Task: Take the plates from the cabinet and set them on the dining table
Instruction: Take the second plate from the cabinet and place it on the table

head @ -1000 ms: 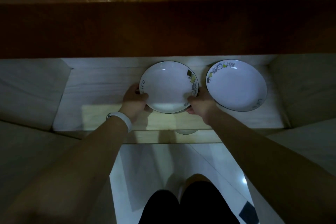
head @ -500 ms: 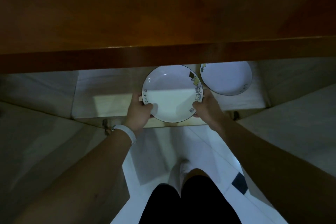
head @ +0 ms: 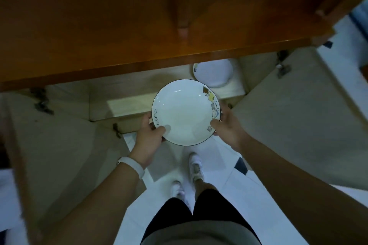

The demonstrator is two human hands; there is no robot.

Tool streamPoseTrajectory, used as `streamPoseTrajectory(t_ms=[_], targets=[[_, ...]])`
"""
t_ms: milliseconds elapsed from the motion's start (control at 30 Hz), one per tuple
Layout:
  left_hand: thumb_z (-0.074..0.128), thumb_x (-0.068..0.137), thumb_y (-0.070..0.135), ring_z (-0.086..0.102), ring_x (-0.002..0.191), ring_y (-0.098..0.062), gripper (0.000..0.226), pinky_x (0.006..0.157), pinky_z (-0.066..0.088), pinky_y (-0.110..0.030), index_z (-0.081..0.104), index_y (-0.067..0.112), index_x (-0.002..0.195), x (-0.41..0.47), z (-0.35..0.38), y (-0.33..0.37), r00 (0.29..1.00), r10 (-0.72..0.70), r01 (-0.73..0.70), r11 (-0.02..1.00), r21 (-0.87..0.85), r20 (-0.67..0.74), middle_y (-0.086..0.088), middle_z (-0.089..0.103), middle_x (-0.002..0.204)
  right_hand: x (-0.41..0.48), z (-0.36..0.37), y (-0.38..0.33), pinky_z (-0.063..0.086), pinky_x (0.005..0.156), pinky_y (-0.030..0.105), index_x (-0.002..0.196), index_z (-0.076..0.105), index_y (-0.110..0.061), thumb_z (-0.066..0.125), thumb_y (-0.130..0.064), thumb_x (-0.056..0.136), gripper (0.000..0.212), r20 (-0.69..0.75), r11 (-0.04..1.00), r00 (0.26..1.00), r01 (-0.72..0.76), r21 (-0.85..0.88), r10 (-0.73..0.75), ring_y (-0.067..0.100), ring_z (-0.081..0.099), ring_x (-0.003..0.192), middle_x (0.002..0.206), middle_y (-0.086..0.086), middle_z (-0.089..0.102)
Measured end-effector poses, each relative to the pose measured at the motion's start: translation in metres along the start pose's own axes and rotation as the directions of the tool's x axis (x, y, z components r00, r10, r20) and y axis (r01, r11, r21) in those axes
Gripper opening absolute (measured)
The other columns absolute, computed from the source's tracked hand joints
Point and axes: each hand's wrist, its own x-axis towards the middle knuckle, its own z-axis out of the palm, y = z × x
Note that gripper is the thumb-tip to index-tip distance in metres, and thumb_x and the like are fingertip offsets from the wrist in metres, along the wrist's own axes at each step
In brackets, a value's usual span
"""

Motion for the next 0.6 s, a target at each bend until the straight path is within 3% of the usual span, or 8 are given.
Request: streamPoseTrajectory(t_ms=[100,167,233,333,400,500,600], targets=[[0.055,0.087,-0.009,0.064,0.102,-0.026,0.044,0.087,0.055,-0.051,0.048,0.017,0.122,-0.039,0.002,0.015,0.998,0.067,-0.067,0.998,0.018,0.004,-0.003,0.065,0.112,-0.045,-0.011,-0.014,0.06,0.076,0.048,0.11,0.054,-0.027,0.051,-0.015,0.074,0.038,-0.069,1.0,0.997,0.02,-0.008,-0.02,0.02,0.066,0.093,0.101,-0.004,0.068],[0.056,0.085,-0.01,0.063,0.1,-0.024,0.046,0.087,0.054,-0.052,0.048,0.018,0.122,-0.062,0.004,0.024,0.991,0.132,-0.133,0.99,0.037,0.017,-0.001,0.065,0.111,-0.076,-0.018,-0.024,0.059,0.074,0.052,0.108,0.056,-0.026,0.05,-0.015,0.074,0.036,-0.117,0.999,0.992,0.053,0.01,-0.051,0.027,0.067,0.091,0.099,0.001,0.069],[0.056,0.084,-0.01,0.063,0.099,-0.02,0.048,0.086,0.053,-0.048,0.048,0.018,0.122,-0.085,0.008,0.035,0.98,0.193,-0.195,0.98,0.05,0.045,0.001,0.065,0.111,-0.109,-0.025,-0.035,0.058,0.074,0.054,0.103,0.057,-0.025,0.048,-0.008,0.078,0.032,-0.155,0.994,0.983,0.104,0.03,-0.099,0.032,0.067,0.09,0.096,0.007,0.069],[0.057,0.076,0.002,0.062,0.098,-0.016,0.048,0.081,0.053,-0.037,0.049,0.019,0.12,-0.117,0.012,0.053,0.959,0.267,-0.27,0.962,0.022,0.098,0.004,0.065,0.109,-0.157,-0.036,-0.05,0.055,0.067,0.05,0.092,0.059,-0.028,0.046,-0.001,0.081,0.032,-0.249,0.983,0.954,0.181,0.034,-0.167,0.025,0.06,0.072,0.09,0.013,0.067],[0.056,0.073,0.005,0.063,0.096,-0.014,0.047,0.077,0.052,-0.031,0.051,0.022,0.117,-0.134,0.015,0.065,0.944,0.305,-0.308,0.951,0.009,0.128,0.008,0.065,0.106,-0.183,-0.041,-0.055,0.056,0.065,0.048,0.095,0.061,-0.031,0.046,-0.003,0.079,0.036,-0.307,0.975,0.931,0.219,0.044,-0.195,0.027,0.059,0.07,0.087,0.008,0.067],[0.055,0.071,0.008,0.064,0.101,-0.019,0.047,0.078,0.055,-0.037,0.054,0.032,0.111,-0.155,0.023,0.079,0.926,0.327,-0.329,0.944,-0.025,0.189,0.013,0.068,0.102,-0.216,-0.051,-0.058,0.058,0.068,0.047,0.102,0.061,-0.031,0.046,-0.006,0.081,0.036,-0.383,0.967,0.904,0.241,0.088,-0.19,0.027,0.064,0.077,0.086,0.0,0.069],[0.052,0.069,0.002,0.066,0.088,-0.007,0.046,0.063,0.055,-0.027,0.054,0.029,0.107,-0.176,0.035,0.093,0.887,0.368,-0.344,0.93,-0.131,0.278,0.017,0.069,0.092,-0.244,-0.062,-0.058,0.061,0.064,0.036,0.102,0.06,-0.033,0.044,-0.004,0.086,0.037,-0.44,0.947,0.881,0.275,0.168,-0.177,0.015,0.069,0.081,0.091,-0.007,0.072]])
